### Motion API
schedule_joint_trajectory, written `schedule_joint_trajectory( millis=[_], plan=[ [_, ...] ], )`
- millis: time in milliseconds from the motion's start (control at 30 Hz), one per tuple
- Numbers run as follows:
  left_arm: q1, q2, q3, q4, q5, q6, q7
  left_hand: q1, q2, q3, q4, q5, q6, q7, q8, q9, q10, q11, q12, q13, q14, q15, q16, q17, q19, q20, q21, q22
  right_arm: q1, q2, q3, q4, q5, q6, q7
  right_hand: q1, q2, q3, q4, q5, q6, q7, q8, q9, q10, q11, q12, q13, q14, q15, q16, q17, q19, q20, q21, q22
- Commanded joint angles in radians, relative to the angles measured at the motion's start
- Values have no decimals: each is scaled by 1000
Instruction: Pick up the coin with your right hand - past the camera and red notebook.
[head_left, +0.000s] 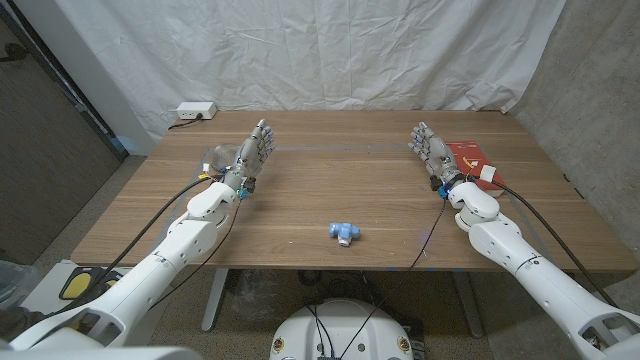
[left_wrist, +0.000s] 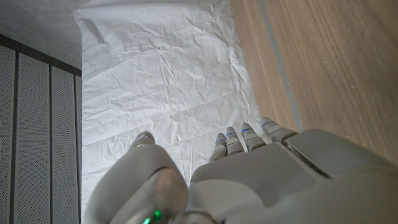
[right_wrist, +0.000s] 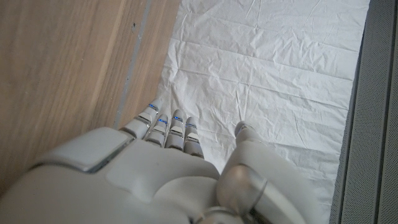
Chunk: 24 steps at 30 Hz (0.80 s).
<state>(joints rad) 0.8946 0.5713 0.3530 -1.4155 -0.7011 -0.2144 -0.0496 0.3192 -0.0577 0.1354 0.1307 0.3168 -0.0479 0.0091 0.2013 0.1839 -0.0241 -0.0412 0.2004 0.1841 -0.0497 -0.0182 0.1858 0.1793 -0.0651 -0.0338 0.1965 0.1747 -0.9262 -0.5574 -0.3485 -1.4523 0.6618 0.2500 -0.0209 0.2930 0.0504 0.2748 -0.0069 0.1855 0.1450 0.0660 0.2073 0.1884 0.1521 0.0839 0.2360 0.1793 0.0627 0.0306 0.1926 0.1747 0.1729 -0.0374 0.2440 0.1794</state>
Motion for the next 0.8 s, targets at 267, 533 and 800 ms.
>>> schedule_joint_trajectory(
  millis=[267,533,800],
  plan=[
    [37,38,-12,-74,6,24,25,8,6,-4,-4,10,7,7,7,4,13,9,9,3,10,5,6,2,-8,-69,3,4,-53,-18,12,-65,-8,37,-6,15,9,3,-8,-3,18,-3,6,3,20,1,6,6,18,3,6,4,12,-27,1,3],
    [43,41,-12,-95,13,21,33,10,9,-6,-6,15,20,10,10,4,28,11,13,3,24,1,10,2,5,-75,7,4,-86,-42,28,-102,-10,60,2,18,11,3,-11,-4,24,-2,7,3,24,2,6,6,21,3,5,4,14,-27,0,4],
    [42,38,-7,-104,4,36,31,14,14,-9,-9,20,45,16,16,4,53,14,19,3,43,4,13,1,21,-80,11,4,-121,-87,53,-131,5,59,28,19,12,2,-14,-5,27,-2,6,3,26,3,6,7,23,3,5,5,16,-26,-2,4]
  ],
)
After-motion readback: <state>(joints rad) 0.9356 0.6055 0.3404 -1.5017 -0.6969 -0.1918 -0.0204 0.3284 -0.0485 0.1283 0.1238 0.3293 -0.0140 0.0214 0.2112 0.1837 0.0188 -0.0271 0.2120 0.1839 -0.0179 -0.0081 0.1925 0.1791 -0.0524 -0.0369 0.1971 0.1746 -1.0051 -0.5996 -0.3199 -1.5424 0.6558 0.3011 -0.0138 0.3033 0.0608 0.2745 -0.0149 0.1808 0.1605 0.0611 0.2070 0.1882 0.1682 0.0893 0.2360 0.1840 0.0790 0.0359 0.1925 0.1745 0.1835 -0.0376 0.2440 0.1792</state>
